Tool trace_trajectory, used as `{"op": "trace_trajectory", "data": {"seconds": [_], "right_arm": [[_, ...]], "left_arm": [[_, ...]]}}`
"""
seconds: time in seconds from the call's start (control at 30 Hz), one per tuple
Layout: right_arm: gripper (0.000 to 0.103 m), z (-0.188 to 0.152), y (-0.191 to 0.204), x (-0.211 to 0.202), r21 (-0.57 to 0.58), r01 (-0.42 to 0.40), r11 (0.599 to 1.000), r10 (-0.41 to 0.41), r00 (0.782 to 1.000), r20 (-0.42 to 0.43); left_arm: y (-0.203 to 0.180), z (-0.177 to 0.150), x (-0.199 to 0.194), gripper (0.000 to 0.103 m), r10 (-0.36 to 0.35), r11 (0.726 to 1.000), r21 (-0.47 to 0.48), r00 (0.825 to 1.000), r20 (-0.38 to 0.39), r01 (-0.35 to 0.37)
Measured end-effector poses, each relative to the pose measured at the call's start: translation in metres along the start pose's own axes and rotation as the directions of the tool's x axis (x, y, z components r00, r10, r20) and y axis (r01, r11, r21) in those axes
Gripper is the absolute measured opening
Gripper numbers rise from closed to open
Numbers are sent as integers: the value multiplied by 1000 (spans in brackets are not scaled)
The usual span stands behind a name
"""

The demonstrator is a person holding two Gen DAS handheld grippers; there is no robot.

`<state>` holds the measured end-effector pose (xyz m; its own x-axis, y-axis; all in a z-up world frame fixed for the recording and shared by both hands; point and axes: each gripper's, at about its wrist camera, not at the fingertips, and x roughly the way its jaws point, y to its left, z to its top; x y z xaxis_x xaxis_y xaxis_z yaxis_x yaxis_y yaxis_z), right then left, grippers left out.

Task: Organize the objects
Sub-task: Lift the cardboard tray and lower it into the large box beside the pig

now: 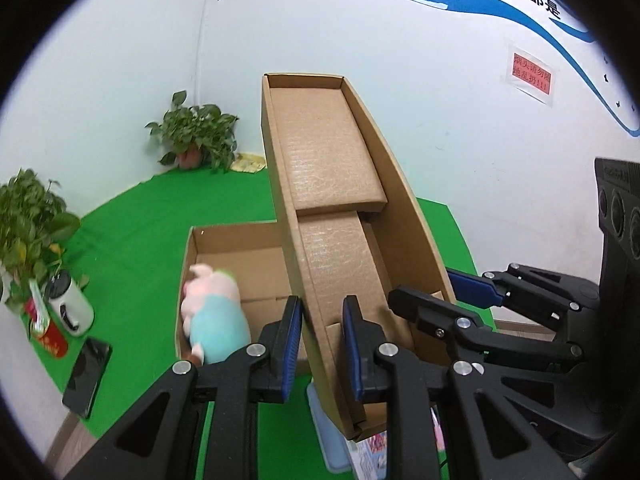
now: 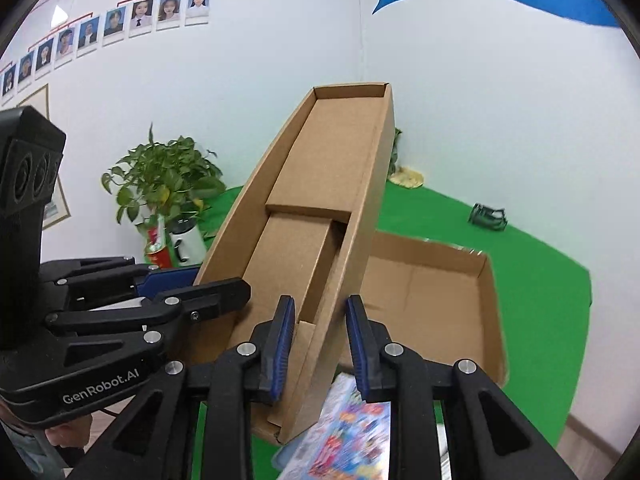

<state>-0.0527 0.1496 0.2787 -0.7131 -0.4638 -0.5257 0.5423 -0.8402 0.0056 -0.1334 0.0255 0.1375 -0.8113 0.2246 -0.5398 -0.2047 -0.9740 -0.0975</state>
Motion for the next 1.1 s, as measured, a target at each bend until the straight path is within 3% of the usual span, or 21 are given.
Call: {"op": "trace_trajectory", "data": {"seconds": [0.2, 0.6, 1.1], "right_arm": [[24, 34, -27, 18, 5, 46, 999, -45, 998, -34], [24, 68, -64, 71, 38, 72, 997, -69, 995, -75], [24, 62, -64, 166, 85, 45, 995, -28, 982, -186]], "left_arm": [[2, 24, 29, 20, -46, 999, -31, 998, -36, 45], [14, 50, 62, 20, -42, 999, -24, 997, -67, 40], [51, 39, 114, 20, -36, 997, -71, 985, -172, 24]]}}
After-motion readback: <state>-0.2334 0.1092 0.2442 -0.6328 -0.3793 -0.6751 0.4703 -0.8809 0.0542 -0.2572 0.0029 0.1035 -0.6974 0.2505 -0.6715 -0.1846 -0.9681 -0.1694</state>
